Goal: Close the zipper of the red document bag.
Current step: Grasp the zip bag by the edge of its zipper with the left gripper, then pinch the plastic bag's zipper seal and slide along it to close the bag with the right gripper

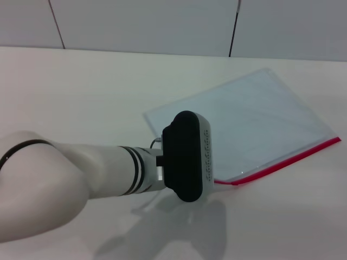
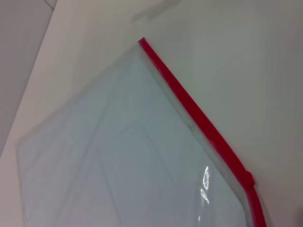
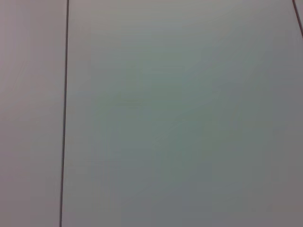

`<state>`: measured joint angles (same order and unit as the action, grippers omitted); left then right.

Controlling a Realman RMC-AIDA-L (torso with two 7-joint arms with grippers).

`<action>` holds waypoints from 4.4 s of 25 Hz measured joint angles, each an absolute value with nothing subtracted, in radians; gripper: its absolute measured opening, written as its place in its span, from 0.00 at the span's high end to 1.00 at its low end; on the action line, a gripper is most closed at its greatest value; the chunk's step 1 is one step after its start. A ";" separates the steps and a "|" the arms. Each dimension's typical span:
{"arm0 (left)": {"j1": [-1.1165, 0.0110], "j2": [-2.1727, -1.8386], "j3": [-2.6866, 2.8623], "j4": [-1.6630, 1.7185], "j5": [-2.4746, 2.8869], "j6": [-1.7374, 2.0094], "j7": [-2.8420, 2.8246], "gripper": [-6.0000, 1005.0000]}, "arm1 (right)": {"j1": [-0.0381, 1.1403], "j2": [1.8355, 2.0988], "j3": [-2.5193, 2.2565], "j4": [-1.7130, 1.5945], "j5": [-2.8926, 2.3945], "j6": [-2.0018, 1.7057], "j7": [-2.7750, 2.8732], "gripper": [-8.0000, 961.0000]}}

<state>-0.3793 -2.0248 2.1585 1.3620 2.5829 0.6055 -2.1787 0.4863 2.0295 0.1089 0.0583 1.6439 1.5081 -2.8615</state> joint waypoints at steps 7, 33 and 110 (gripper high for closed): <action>-0.404 -2.026 2.182 1.299 2.555 0.544 -2.176 0.55 | 0.484 2.029 0.109 0.058 1.646 1.514 -2.860 0.10; -0.262 -2.022 2.205 1.292 2.559 0.116 -2.118 0.94 | 0.525 2.028 -0.292 -0.064 1.636 1.534 -2.967 0.10; -0.192 -1.976 2.326 1.347 2.557 -0.156 -2.077 0.94 | 0.563 2.039 -0.928 -0.339 1.639 1.414 -3.003 0.90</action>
<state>-0.1924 -1.9757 2.3262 1.3472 2.5570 -0.1565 -2.0770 0.5630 2.0387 -0.9280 -0.3391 1.6392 1.4138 -3.0030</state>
